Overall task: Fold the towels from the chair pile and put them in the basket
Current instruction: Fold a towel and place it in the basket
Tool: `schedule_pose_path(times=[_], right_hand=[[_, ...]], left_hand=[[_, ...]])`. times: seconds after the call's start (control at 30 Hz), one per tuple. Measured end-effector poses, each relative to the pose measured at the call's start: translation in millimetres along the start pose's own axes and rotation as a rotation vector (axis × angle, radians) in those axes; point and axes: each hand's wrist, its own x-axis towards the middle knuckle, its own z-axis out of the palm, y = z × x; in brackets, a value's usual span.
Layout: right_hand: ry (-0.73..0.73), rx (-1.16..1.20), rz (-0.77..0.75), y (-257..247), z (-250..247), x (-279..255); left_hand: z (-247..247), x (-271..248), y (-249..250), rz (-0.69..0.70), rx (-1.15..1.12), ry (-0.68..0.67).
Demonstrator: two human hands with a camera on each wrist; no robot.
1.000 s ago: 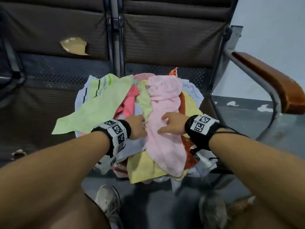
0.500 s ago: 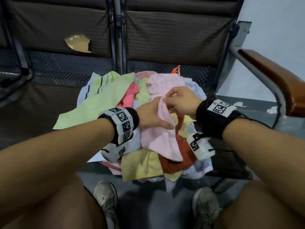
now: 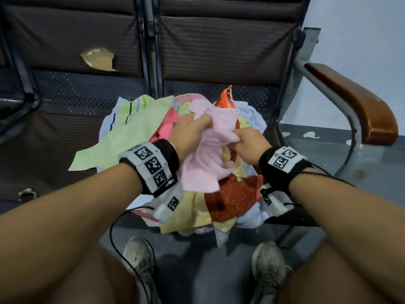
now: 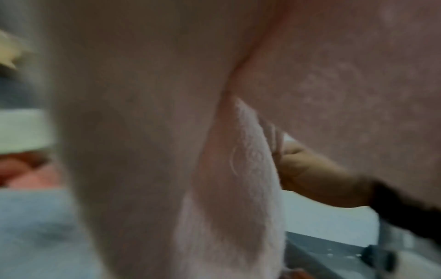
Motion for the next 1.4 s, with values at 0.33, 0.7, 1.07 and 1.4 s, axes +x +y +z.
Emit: schedule_pose_path(times=[0.33, 0.7, 1.07, 1.4], right_hand=[[0.164, 0.378, -0.052, -34, -15, 3], [0.075, -0.039, 0.203, -2, -15, -3], [0.398, 0.176, 0.007, -8, -31, 10], [0.265, 0.217, 0.027, 1, -33, 10]], left_hand=[[-15, -7, -23, 0.155, 0.394, -0.261], [-22, 13, -20, 0.259, 0.395, 0.054], [-48, 44, -37, -0.022, 0.636, 0.326], [-50, 50, -41, 0.063, 0.524, 0.188]])
